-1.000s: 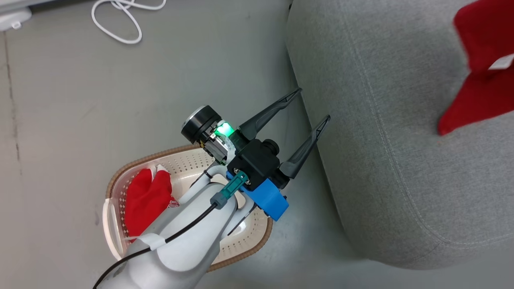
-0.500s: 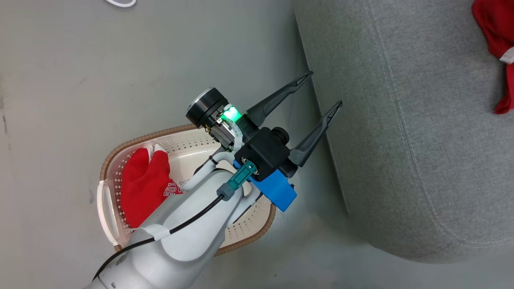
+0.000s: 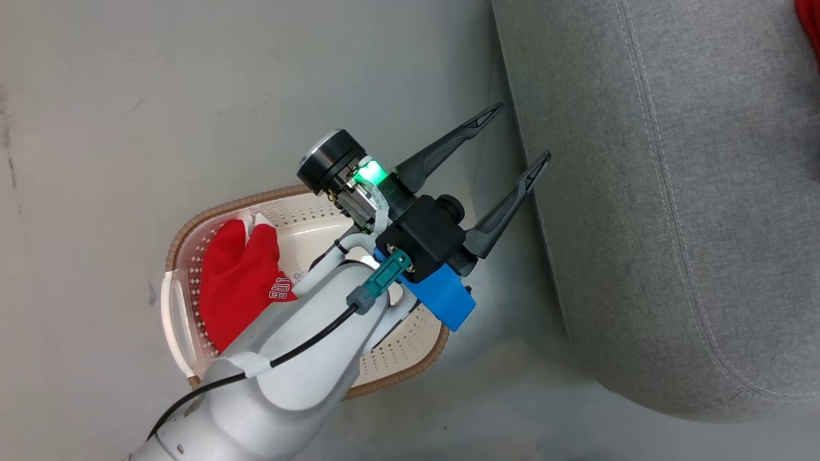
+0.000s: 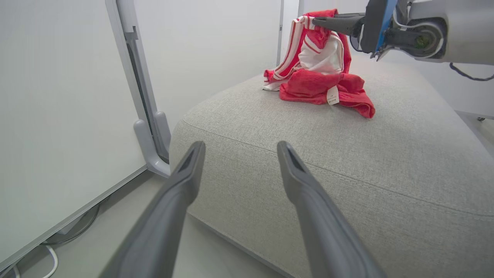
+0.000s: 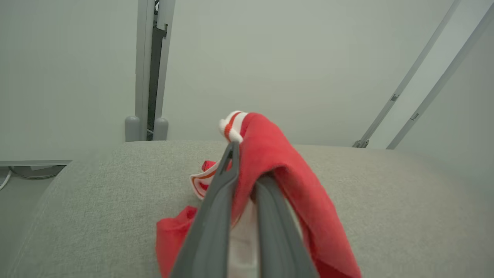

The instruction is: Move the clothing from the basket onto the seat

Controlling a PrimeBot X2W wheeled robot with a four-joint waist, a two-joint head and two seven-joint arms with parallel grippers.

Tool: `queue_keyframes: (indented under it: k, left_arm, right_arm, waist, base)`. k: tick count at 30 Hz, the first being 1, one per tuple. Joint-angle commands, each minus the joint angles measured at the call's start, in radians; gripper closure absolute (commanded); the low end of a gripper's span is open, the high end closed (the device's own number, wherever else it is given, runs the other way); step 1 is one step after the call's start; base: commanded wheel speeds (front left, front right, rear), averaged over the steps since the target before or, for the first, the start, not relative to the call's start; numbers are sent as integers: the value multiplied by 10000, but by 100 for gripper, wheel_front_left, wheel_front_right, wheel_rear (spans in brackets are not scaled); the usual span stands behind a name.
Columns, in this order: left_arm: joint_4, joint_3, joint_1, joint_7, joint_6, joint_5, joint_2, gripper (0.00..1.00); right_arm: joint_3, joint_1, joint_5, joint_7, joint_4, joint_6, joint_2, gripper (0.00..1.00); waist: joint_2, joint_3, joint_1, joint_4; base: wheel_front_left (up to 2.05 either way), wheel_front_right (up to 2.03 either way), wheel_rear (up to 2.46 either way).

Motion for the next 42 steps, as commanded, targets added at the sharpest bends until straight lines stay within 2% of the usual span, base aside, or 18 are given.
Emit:
queue_keyframes:
  k: [1,8,9,10,11,18,25,32,42]
  left_arm:
    - [-34,52,-172,-28,-30,56,31,0]
    - [-49,83,-147,-28,-52,41,-8,0]
    - [-39,94,-101,-28,-52,33,-3,0]
    - [-28,106,-46,-28,-53,24,-1,0]
    - [-16,121,9,-28,-51,17,-2,0]
    - [-87,339,458,-28,69,-56,-20,0]
    - [-159,763,1222,-27,199,-195,35,0]
    - [-347,1527,2222,-27,479,-326,260,0]
    - [-655,2836,3621,-27,805,-461,595,0]
  right_arm:
    - [-88,257,30,-5,255,1,146,100]
    - [-291,546,98,-3,1300,1,403,100]
    - [-301,546,110,-5,1331,1,434,84]
    - [-291,581,102,-5,1294,1,451,39]
    - [-283,674,78,-5,1224,1,475,0]
    - [-375,1864,145,-5,421,0,698,0]
    - [-371,3646,184,-5,-987,1,1134,0]
    - [389,4982,335,-3,-2586,1,1682,0]
    - [2000,6005,587,-5,-4054,1,2246,0]
  waist:
    - [0,-2,-1,33]
    - [0,-112,-1,126]
    - [0,-162,-1,117]
    - [0,-220,-1,106]
    - [0,-282,-1,98]
    - [0,-1077,-1,52]
    - [0,-2194,-1,137]
    - [0,-3202,-1,439]
    - [0,-4195,-1,1459]
  base:
    - [0,0,0]
    - [0,0,0]
    - [0,0,0]
    - [0,0,0]
    - [0,0,0]
    - [0,0,0]
    - [0,0,0]
    - [0,0,0]
    - [0,0,0]
